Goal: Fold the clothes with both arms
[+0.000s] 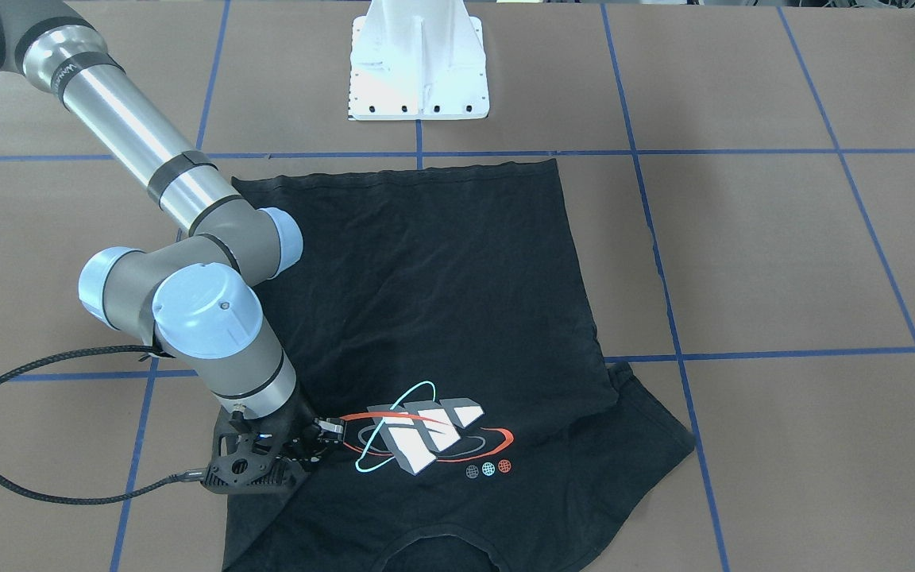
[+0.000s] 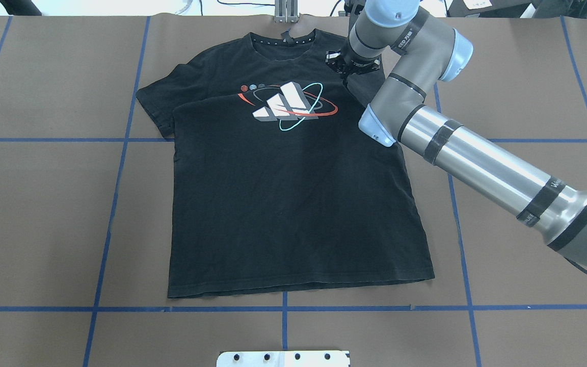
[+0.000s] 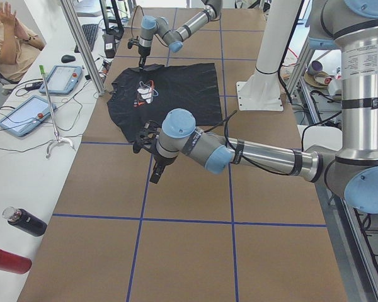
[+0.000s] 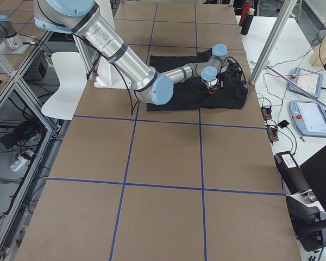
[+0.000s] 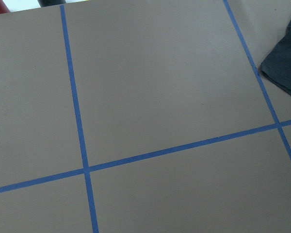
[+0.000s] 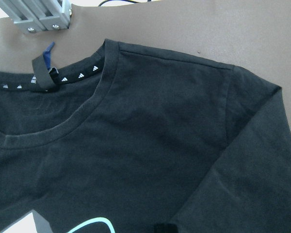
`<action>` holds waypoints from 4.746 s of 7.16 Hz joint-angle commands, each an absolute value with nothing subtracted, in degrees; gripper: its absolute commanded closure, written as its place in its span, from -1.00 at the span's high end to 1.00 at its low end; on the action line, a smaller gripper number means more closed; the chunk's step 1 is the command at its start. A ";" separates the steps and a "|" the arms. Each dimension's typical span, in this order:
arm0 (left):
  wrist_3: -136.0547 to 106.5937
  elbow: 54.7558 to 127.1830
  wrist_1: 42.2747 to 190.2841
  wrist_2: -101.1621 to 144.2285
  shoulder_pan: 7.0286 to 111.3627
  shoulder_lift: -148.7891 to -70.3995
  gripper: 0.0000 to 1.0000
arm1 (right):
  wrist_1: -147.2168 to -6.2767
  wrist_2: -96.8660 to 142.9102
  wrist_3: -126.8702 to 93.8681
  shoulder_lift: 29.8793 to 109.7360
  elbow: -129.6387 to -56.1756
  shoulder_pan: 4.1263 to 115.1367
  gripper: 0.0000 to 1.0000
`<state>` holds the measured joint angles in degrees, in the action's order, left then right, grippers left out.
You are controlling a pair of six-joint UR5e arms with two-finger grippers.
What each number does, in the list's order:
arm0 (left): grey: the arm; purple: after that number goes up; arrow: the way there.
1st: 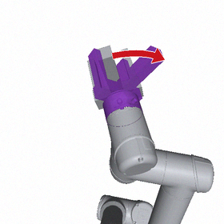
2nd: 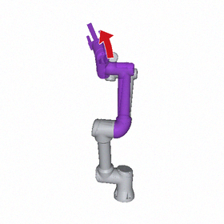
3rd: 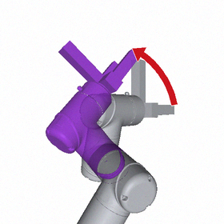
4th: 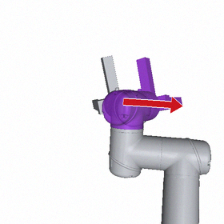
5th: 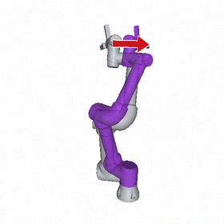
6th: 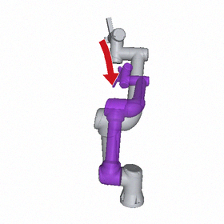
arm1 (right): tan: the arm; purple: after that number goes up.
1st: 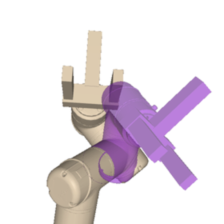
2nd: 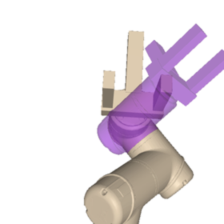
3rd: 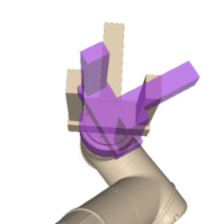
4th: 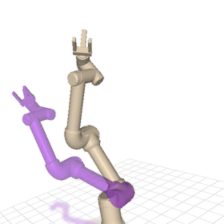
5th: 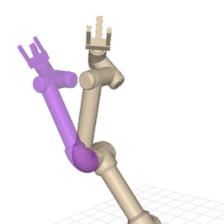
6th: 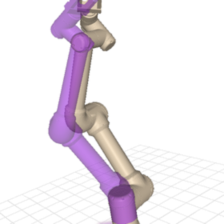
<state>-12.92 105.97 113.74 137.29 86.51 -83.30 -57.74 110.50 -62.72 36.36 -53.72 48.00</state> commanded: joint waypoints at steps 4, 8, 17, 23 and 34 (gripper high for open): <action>-29.75 95.13 124.54 136.76 76.06 -97.77 1.00 | -57.92 111.34 -68.20 43.27 -64.87 46.58 1.00; -35.94 76.33 126.54 129.59 64.45 -115.46 0.99 | -57.75 120.11 -68.20 62.89 -86.80 51.31 1.00; -48.96 52.65 144.14 121.73 57.22 -127.88 0.06 | -57.04 121.65 -68.20 76.03 -97.38 53.00 1.00; -48.96 49.75 145.90 121.11 56.08 -128.32 -0.05 | -57.04 121.46 -67.94 75.32 -96.59 52.65 1.00; -48.87 49.75 145.20 121.03 57.92 -129.02 -1.00 | -57.04 120.67 -68.20 75.59 -96.68 52.29 1.00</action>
